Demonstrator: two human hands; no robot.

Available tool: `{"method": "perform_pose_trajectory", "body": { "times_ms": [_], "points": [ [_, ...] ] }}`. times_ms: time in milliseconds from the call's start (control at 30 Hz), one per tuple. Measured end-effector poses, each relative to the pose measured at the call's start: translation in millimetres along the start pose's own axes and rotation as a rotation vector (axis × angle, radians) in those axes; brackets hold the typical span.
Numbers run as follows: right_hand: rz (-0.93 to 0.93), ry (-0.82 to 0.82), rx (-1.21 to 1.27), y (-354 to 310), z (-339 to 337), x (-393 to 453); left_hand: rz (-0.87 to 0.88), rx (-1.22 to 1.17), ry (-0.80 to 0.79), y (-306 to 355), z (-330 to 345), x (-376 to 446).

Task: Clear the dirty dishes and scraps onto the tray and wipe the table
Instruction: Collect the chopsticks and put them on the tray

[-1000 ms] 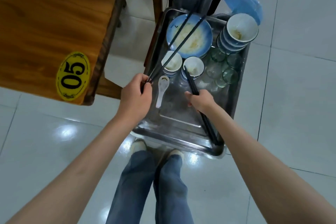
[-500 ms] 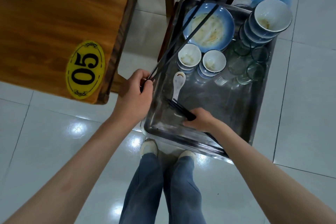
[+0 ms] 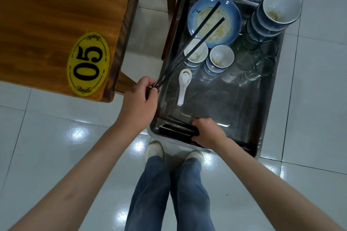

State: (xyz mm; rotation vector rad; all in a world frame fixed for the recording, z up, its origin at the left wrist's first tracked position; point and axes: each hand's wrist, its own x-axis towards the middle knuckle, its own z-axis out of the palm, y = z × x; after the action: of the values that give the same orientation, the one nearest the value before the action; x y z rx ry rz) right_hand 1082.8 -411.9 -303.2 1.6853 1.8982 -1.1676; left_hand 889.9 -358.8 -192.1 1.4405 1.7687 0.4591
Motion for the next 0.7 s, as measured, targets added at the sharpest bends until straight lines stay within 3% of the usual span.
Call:
{"method": "perform_pose_trajectory", "body": {
  "times_ms": [300, 700],
  "points": [
    [-0.009, 0.159, 0.058, 7, 3, -8, 0.017, 0.029, -0.023, -6, 7, 0],
    [0.233, 0.400, 0.299, 39, -33, -6, -0.009, 0.064, -0.067, -32, 14, -1]
  ]
}}
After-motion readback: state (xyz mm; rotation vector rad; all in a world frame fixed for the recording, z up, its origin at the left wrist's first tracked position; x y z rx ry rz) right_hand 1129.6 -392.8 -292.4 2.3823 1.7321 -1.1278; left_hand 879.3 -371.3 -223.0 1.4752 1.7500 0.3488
